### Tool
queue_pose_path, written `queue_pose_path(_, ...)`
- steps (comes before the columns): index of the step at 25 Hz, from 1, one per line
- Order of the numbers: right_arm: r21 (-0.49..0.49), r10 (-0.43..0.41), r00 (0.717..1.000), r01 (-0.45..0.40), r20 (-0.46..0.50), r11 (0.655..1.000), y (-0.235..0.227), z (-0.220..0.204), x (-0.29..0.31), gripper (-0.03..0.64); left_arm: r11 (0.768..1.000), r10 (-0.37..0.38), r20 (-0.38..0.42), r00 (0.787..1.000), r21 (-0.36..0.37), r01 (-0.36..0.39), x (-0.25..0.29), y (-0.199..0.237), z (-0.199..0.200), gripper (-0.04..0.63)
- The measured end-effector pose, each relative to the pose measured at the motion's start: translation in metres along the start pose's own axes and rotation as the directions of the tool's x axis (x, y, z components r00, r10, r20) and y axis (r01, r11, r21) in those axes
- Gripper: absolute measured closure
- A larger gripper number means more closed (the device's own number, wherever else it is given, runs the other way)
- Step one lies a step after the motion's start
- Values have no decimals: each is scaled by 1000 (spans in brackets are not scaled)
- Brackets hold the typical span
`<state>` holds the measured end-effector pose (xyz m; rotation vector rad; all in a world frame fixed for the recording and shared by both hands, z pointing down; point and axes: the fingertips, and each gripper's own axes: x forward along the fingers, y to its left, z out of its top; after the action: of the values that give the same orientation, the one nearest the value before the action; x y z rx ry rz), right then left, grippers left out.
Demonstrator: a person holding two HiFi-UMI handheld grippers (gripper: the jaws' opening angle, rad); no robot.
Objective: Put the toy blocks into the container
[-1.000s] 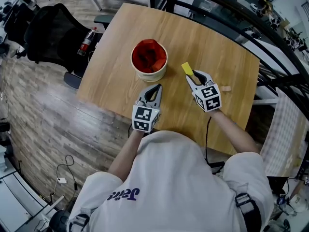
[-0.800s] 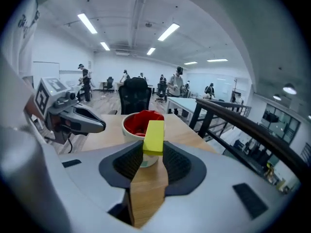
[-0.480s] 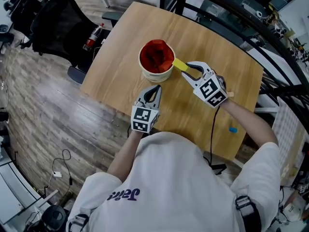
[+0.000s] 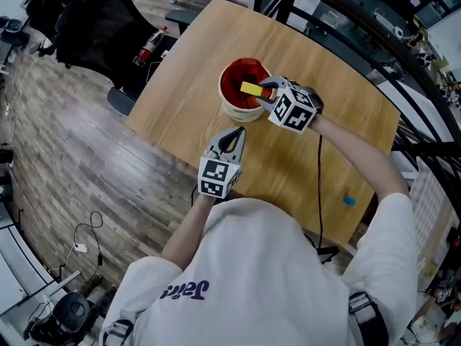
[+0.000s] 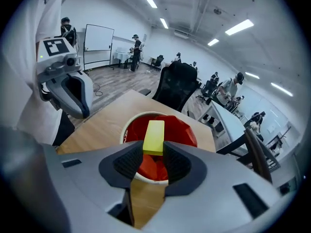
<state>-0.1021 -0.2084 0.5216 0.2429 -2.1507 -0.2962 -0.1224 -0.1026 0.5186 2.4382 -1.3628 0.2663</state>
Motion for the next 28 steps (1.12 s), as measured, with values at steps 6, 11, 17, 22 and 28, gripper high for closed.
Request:
queue_pose_path(6,62,26,993,-18,-119,998,-12,-17,52,485,1000,7,-2,1000,12,-6,-2,3,-3,588)
queue_pose_path(11,126,18,984,4,-175,992,-24,-31,75,483,1000,2,-4,1000,13,-2,-4,5,-4,588)
queue_pose_path(17,156,9,989,14,-146,988,-20,-24,70,483,999,-18,-4,1000,33,18,-6,0,-3,588)
queue_pose_path(22,221,-40,994,62,-103,973,-19,-25,45,482,996,-71,-3,997,59,71,0,-14,3,588)
queue_pose_path(28,411,-149,989,139,-6,901,-13,-45,-11,482,984,-155,-16,988,87,156,15,-45,9,588)
